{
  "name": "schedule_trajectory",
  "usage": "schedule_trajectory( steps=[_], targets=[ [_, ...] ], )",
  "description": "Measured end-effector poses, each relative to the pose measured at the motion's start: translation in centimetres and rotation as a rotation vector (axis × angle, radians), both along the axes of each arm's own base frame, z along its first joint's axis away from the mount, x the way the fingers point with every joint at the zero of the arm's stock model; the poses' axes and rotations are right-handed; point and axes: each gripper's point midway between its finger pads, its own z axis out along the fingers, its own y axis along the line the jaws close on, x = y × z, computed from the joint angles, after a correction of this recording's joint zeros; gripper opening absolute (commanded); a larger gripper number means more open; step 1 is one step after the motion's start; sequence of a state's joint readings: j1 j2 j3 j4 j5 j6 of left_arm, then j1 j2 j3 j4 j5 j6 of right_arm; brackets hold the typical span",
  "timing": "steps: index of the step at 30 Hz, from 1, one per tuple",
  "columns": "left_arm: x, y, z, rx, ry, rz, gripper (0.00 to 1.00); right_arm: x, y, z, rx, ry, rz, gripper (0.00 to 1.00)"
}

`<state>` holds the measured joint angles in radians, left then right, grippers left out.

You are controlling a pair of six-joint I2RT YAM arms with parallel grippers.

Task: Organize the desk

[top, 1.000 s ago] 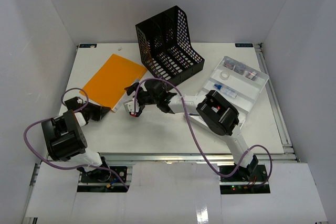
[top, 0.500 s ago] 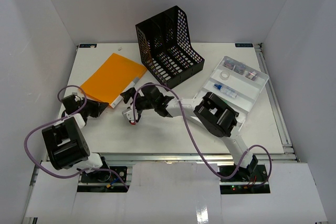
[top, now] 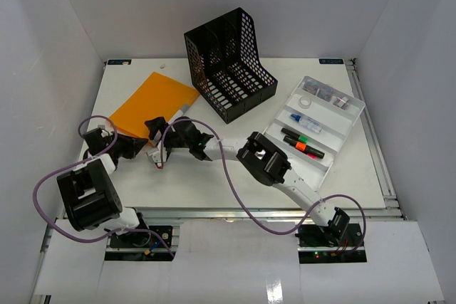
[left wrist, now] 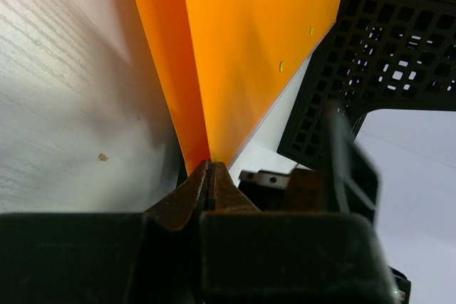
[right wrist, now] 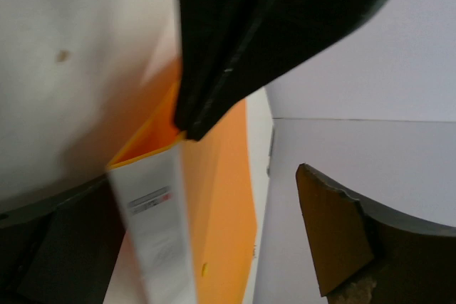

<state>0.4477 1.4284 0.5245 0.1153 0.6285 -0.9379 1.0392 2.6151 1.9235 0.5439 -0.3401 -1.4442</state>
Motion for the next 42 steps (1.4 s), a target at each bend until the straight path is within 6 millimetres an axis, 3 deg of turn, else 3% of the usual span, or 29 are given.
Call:
schedule_trajectory(
  steps=[2, 4, 6, 10, 12, 16, 19, 22, 25, 28, 32, 34, 37, 42],
  targets=[
    [0.0, 0.0, 0.0, -0.003, -0.001, 0.000, 0.00, 0.8, 0.6, 0.3, 0.025, -0.018, -0.022, 0.48],
    [0.0, -0.1, 0.1, -0.006, -0.001, -0.001, 0.05, 1.0, 0.5, -0.6, 0.013, -0.012, -0.034, 0.32],
    [0.0, -0.1, 0.3, -0.006, -0.004, -0.001, 0.26, 0.8, -0.1, -2.1, -0.010, -0.004, -0.037, 0.24],
    [-0.6, -0.4, 0.7, -0.006, 0.011, -0.001, 0.52, -0.3, -1.7, -2.7, -0.024, -0.016, -0.029, 0.09],
    [-0.5, -0.2, 2.5, 0.029, -0.040, 0.013, 0.65, -1.1, -2.6, -3.2, -0.045, -0.003, -0.020, 0.08],
    [-0.5, 0.7, 8.3, 0.144, -0.197, 0.050, 0.84, -2.1, -3.4, -3.0, -0.056, 0.032, -0.017, 0.08],
    [-1.5, 1.8, 14.2, 0.293, -0.330, 0.115, 0.86, -2.1, -3.3, -1.4, -0.033, 0.120, -0.036, 0.08],
    [-2.9, 2.8, 20.1, 0.421, -0.449, 0.193, 0.87, -2.0, -2.7, 1.5, -0.001, 0.248, -0.055, 0.08],
    [-4.1, 3.6, 24.1, 0.507, -0.509, 0.258, 0.87, -2.0, -1.6, 6.2, 0.058, 0.408, -0.062, 0.08],
    [-4.6, 4.2, 24.6, 0.535, -0.485, 0.289, 0.87, -2.0, -1.2, 12.7, 0.146, 0.522, -0.058, 0.08],
    [-5.0, 4.7, 24.3, 0.546, -0.407, 0.305, 0.88, -1.9, -2.6, 21.6, 0.268, 0.647, -0.055, 0.08],
    [-5.1, 4.8, 25.4, 0.557, -0.411, 0.309, 0.88, -1.6, -3.8, 25.2, 0.325, 0.716, -0.057, 0.08],
    [-5.4, 4.7, 27.7, 0.576, -0.456, 0.316, 0.88, 0.4, -6.5, 29.0, 0.396, 0.818, -0.085, 0.08],
    [-6.0, 4.4, 28.9, 0.596, -0.488, 0.321, 0.88, 6.6, -13.1, 32.1, 0.513, 0.988, -0.201, 0.08]
  ],
)
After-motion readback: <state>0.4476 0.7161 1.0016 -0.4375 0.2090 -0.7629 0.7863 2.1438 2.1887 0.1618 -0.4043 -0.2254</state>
